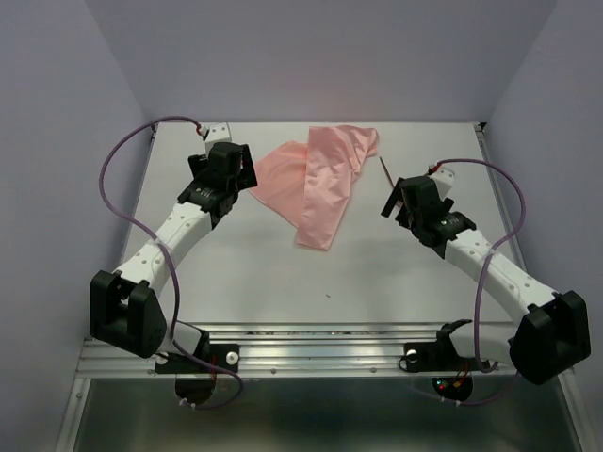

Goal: Fold the napkin into a case and place the utensils inside
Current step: Pick up the crumpled napkin from the center of the board.

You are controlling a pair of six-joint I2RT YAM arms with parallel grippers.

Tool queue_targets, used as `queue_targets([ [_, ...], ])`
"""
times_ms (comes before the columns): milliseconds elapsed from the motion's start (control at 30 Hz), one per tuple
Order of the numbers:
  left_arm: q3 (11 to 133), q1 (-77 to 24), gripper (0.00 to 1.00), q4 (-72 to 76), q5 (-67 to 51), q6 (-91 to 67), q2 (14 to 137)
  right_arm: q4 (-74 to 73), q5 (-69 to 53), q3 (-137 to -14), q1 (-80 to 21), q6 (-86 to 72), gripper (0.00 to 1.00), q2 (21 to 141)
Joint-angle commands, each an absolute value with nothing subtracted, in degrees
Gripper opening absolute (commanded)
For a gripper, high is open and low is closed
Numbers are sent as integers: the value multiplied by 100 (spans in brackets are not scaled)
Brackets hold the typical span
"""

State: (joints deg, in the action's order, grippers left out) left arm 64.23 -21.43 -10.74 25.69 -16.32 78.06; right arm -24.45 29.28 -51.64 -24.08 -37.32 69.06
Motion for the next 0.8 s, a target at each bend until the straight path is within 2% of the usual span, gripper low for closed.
queue_targets([
  [0, 6882, -2074, 99, -1327, 2505, -1784, 8015, -2364, 2830, -5177, -2399, -3823, 100, 7022],
  [267, 7233, -1881, 99, -1713, 2461, -2030, 8656, -2241, 2637, -5133, -2399, -3648, 100, 7163],
  [433, 7654, -1407, 91, -2090, 2005, -2241, 9604, -2241, 2584, -5133, -2399, -3595, 100, 7093],
  [767, 8927, -1380, 87, -2232, 1741, -2294, 10968, -2250, 2461, -4957, -2399, -3656, 100, 6900],
])
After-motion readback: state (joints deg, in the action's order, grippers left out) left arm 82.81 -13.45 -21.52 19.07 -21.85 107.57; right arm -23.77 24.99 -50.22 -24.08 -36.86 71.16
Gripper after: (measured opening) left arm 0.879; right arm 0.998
